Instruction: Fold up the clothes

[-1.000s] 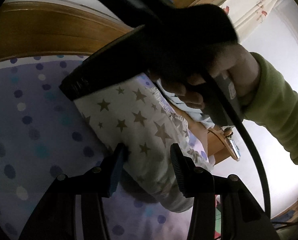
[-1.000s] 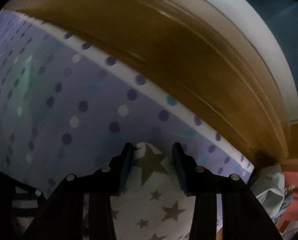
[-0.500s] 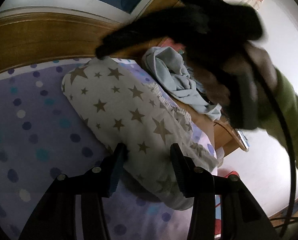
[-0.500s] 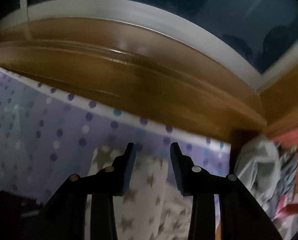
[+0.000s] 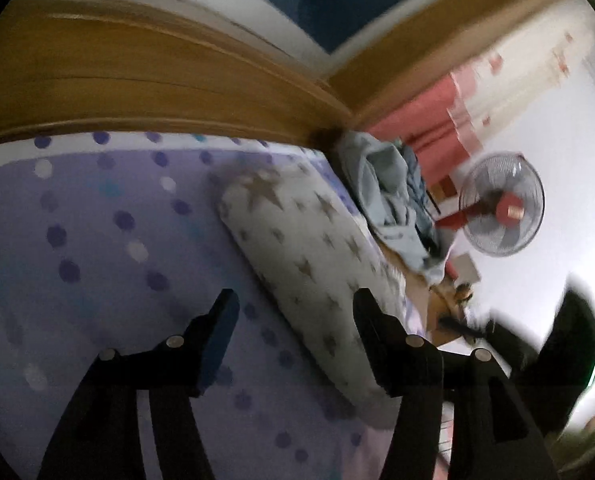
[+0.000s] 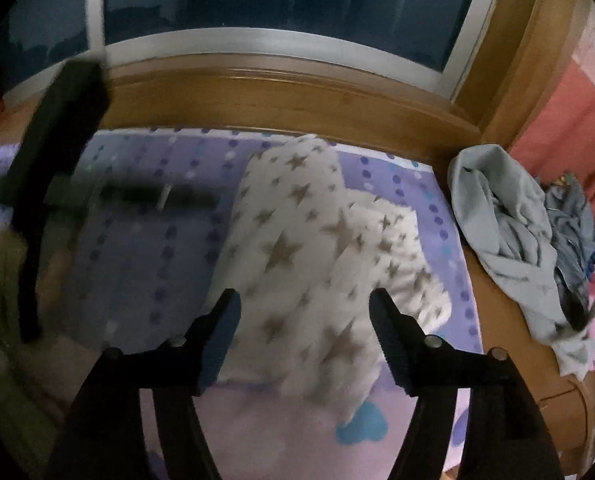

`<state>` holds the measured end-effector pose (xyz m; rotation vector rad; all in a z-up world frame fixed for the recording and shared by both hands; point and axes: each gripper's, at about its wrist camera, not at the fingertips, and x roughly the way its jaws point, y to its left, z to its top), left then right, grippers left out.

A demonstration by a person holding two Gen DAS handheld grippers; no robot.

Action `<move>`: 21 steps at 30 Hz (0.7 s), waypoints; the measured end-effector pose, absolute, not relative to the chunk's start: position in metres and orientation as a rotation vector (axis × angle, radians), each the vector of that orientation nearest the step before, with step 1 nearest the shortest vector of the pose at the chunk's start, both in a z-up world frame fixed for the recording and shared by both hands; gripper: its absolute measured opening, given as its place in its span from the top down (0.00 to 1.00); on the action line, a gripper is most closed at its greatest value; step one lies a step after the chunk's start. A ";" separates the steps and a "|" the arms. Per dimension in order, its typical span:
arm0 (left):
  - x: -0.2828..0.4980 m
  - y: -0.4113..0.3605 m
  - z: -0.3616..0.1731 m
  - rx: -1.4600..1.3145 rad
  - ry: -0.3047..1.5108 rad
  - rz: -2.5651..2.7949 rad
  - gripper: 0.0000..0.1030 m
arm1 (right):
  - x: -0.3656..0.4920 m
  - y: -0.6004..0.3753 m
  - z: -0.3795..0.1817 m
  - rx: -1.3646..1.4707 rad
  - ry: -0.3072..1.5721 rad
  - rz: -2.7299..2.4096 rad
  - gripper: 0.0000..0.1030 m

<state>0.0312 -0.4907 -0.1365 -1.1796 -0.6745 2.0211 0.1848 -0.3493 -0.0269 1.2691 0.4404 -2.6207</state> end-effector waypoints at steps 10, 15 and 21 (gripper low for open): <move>-0.016 -0.477 -0.146 -1.324 -0.698 1.918 0.39 | 0.195 -0.374 -0.062 1.229 0.391 -2.695 0.33; -0.021 -0.460 -0.142 -1.345 -0.679 1.924 0.23 | 0.194 -0.395 -0.077 1.239 0.567 -2.755 0.33; -0.025 -0.450 -0.142 -1.369 -0.721 1.951 0.22 | 0.181 -0.403 -0.096 1.334 0.665 -2.773 0.36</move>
